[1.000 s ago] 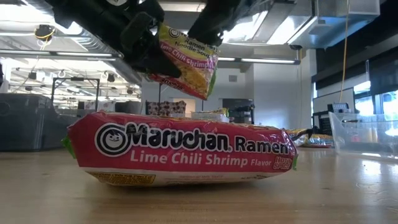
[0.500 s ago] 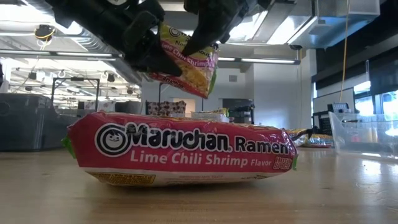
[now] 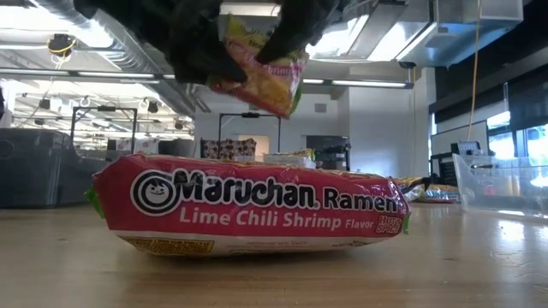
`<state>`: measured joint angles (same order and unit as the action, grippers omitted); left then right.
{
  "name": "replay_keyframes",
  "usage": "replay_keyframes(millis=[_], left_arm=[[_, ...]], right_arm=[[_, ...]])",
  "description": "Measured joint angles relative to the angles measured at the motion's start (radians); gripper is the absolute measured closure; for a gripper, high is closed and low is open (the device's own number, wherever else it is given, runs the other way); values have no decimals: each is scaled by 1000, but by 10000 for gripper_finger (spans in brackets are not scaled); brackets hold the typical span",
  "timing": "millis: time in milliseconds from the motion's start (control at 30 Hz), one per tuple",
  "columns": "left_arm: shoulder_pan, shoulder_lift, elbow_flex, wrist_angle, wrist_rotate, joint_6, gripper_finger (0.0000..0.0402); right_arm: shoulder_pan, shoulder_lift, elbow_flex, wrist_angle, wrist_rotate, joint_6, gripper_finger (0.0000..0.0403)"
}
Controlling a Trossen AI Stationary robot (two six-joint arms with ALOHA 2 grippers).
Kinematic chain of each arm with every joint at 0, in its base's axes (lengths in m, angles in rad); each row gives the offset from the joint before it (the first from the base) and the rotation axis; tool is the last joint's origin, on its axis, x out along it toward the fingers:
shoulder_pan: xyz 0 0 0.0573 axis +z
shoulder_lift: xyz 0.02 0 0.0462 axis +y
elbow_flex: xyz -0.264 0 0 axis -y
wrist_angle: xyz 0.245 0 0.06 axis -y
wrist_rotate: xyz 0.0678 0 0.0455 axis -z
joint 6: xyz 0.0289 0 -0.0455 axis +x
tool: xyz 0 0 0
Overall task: Sort Maruchan noodles
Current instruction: Put the bottom green noodle pack into the top transparent bin
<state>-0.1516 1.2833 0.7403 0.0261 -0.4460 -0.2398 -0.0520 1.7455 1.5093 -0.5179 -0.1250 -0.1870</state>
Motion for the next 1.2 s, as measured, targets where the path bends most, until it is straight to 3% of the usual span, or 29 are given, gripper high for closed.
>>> replay_keyframes(millis=[200,400,733,1200], left_arm=[[0,-95,0,-165,-8,-20,210],[-10,-109,-52,-163,1,-19,209],[8,-92,-264,267,29,-8,209],[33,-92,-305,309,67,-66,209]], right_arm=[[-68,-81,0,-31,0,-17,305],[-196,-111,0,-28,2,-23,291],[-389,-35,0,77,-18,-10,297],[-460,160,0,100,-44,29,294]])
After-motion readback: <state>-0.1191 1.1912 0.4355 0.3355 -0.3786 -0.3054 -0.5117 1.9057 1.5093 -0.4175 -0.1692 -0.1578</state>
